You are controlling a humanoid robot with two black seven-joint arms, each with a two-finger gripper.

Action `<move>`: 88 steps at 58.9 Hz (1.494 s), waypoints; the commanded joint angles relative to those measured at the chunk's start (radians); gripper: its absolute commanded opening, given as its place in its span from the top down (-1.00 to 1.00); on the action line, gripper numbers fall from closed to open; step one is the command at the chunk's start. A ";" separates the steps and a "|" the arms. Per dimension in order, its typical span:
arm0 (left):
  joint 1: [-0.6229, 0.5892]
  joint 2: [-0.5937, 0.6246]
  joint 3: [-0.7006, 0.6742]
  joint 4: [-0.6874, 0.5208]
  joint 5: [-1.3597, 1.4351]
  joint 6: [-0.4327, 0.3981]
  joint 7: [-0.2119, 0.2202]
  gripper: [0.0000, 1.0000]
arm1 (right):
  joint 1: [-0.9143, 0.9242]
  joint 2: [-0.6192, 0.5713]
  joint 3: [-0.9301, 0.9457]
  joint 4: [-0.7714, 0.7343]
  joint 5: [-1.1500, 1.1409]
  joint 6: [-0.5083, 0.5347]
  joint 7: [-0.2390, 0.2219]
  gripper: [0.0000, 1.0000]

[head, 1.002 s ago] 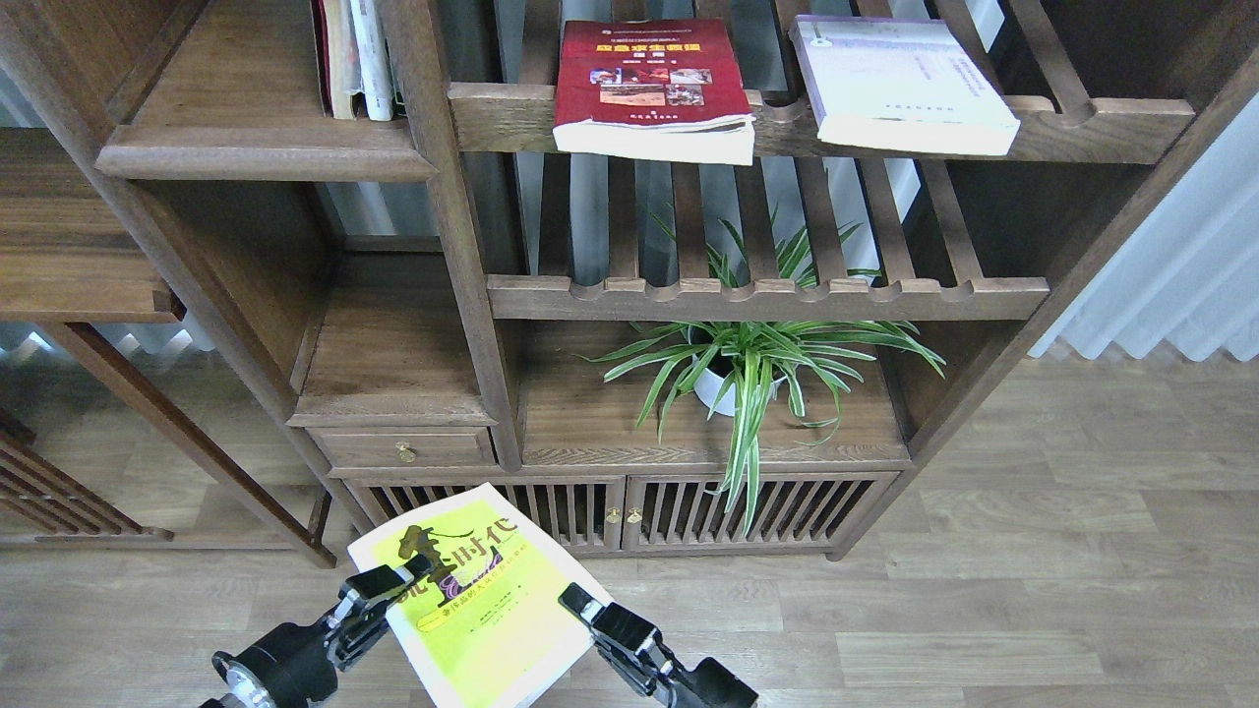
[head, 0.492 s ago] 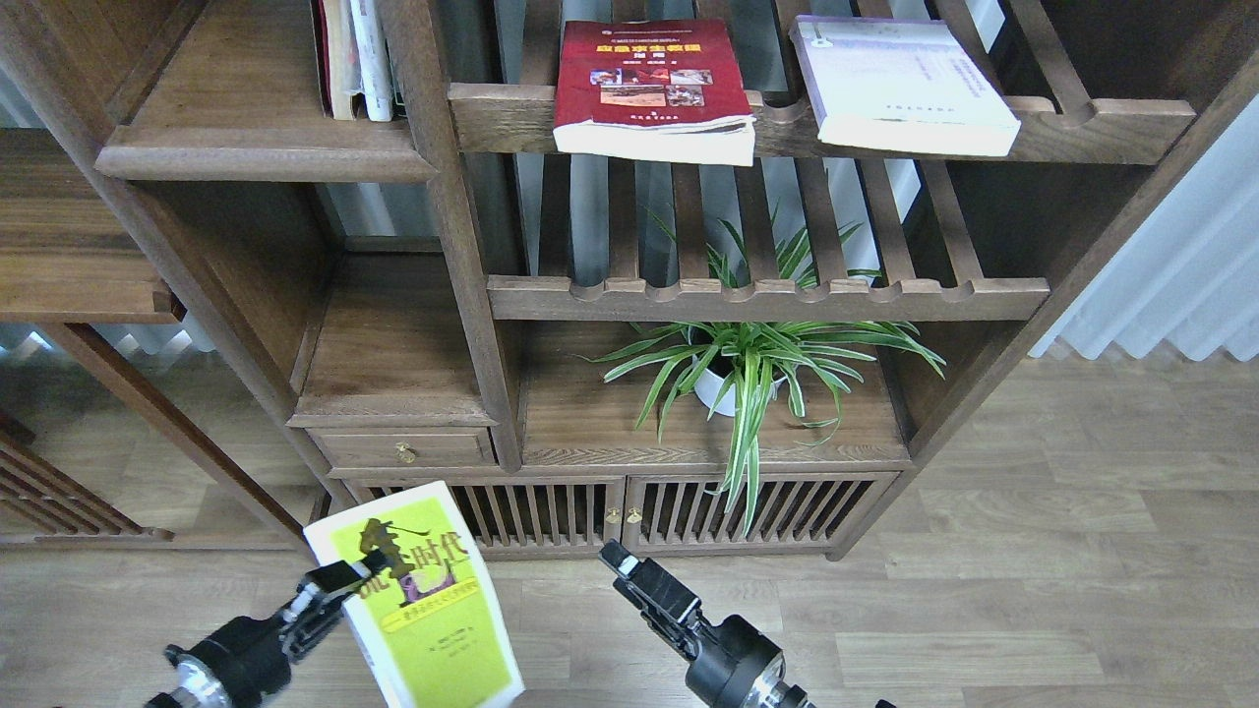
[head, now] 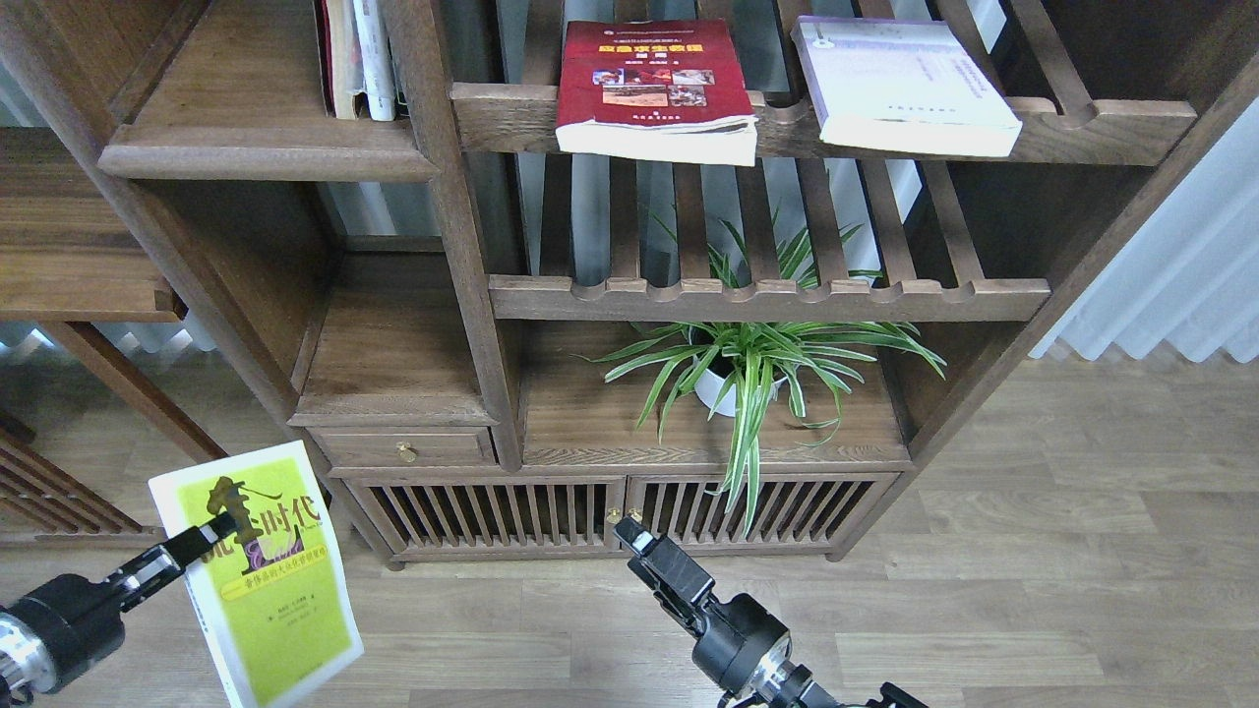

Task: Organize books on shelf
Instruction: 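Lift the yellow-green book with the left gripper up to the upper shelf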

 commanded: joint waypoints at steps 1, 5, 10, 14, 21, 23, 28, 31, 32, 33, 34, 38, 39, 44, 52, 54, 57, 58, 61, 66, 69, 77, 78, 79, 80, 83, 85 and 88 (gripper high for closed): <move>0.126 -0.012 -0.170 -0.079 0.072 0.000 0.002 0.96 | 0.002 0.000 0.001 -0.008 0.000 -0.002 0.000 -0.98; 0.197 -0.028 -0.268 -0.113 0.095 0.000 0.010 0.96 | 0.003 0.000 0.001 -0.008 0.000 -0.002 0.000 -0.98; 0.261 -0.065 -0.392 -0.152 0.155 0.000 0.010 0.96 | 0.003 0.000 0.001 -0.010 0.000 -0.004 0.000 -0.98; 0.311 -0.094 -0.488 -0.182 0.199 0.000 0.013 0.96 | 0.003 0.000 0.001 -0.010 0.000 -0.004 0.000 -0.98; 0.334 -0.169 -0.615 -0.184 0.253 0.000 0.036 0.96 | 0.003 0.000 0.001 -0.010 0.000 -0.004 0.000 -0.98; 0.332 -0.199 -0.665 -0.184 0.257 0.000 0.056 0.96 | 0.003 0.000 0.001 -0.010 0.000 -0.004 0.000 -0.98; 0.324 -0.238 -0.735 -0.186 0.257 0.000 0.088 0.96 | 0.003 0.000 0.001 -0.011 0.000 -0.004 0.000 -0.98; 0.317 -0.258 -0.759 -0.184 0.257 0.000 0.098 0.97 | 0.003 0.000 0.001 -0.017 0.000 -0.004 0.000 -0.98; 0.312 -0.266 -0.768 -0.184 0.256 0.000 0.099 0.97 | 0.003 0.000 0.001 -0.022 0.000 -0.004 0.000 -0.98; 0.308 -0.269 -0.771 -0.186 0.257 0.000 0.099 0.97 | 0.003 0.000 0.001 -0.023 0.000 -0.004 0.000 -0.98; 0.303 -0.270 -0.773 -0.186 0.257 0.000 0.099 0.97 | 0.003 0.000 0.003 -0.025 0.000 -0.004 0.000 -0.98; 0.274 -0.279 -0.785 -0.186 0.254 0.000 0.099 0.98 | 0.003 0.000 0.001 -0.029 0.000 -0.004 0.000 -0.98; 0.271 -0.281 -0.787 -0.186 0.254 0.000 0.099 0.98 | 0.003 0.000 0.003 -0.029 0.000 -0.004 0.000 -0.98; 0.265 -0.287 -0.805 -0.186 0.248 0.000 0.099 0.99 | 0.003 0.000 0.001 -0.029 0.000 -0.004 0.000 -0.98; 0.226 -0.287 -0.844 -0.186 0.248 0.000 0.121 1.00 | 0.008 0.000 0.003 -0.029 0.000 -0.004 0.000 -0.98; 0.214 -0.284 -0.854 -0.186 0.248 0.000 0.134 1.00 | 0.008 0.000 0.001 -0.031 0.000 -0.004 0.000 -0.98; 0.193 -0.278 -0.868 -0.186 0.247 0.000 0.154 1.00 | 0.008 0.000 0.003 -0.031 0.000 -0.004 0.000 -0.98; 0.188 -0.276 -0.870 -0.186 0.247 0.000 0.156 1.00 | 0.008 0.000 0.003 -0.031 0.000 -0.004 0.000 -0.98; 0.166 -0.272 -0.874 -0.186 0.247 0.000 0.164 1.00 | 0.008 0.000 0.003 -0.031 0.000 -0.004 0.000 -0.98; 0.130 -0.235 -0.873 -0.186 0.245 0.000 0.167 1.00 | 0.008 0.000 0.003 -0.031 0.000 -0.004 0.000 -0.98; 0.107 -0.214 -0.865 -0.186 0.245 0.000 0.167 1.00 | 0.008 0.000 0.003 -0.031 0.000 -0.004 0.000 -0.98; 0.035 -0.174 -0.857 -0.186 0.245 0.000 0.177 1.00 | 0.008 0.000 0.018 -0.031 0.000 -0.005 0.000 -0.98; 0.027 -0.166 -0.856 -0.186 0.245 0.000 0.179 1.00 | 0.008 0.000 0.020 -0.031 0.000 -0.005 0.000 -0.98; 0.024 -0.163 -0.856 -0.186 0.245 0.000 0.179 1.00 | 0.008 0.000 0.020 -0.031 0.000 -0.005 0.000 -0.98; 0.019 -0.160 -0.856 -0.186 0.245 0.000 0.179 1.00 | 0.008 0.000 0.020 -0.031 0.000 -0.005 0.000 -0.98; -0.010 -0.145 -0.847 -0.186 0.245 0.000 0.180 1.00 | 0.008 0.000 0.020 -0.031 0.000 -0.005 0.000 -0.98; -0.027 -0.138 -0.841 -0.186 0.245 0.000 0.182 1.00 | 0.008 0.000 0.021 -0.031 0.000 -0.005 0.000 -0.98; -0.051 -0.128 -0.831 -0.186 0.244 0.000 0.187 1.00 | 0.008 0.000 0.021 -0.034 0.000 -0.005 0.000 -0.98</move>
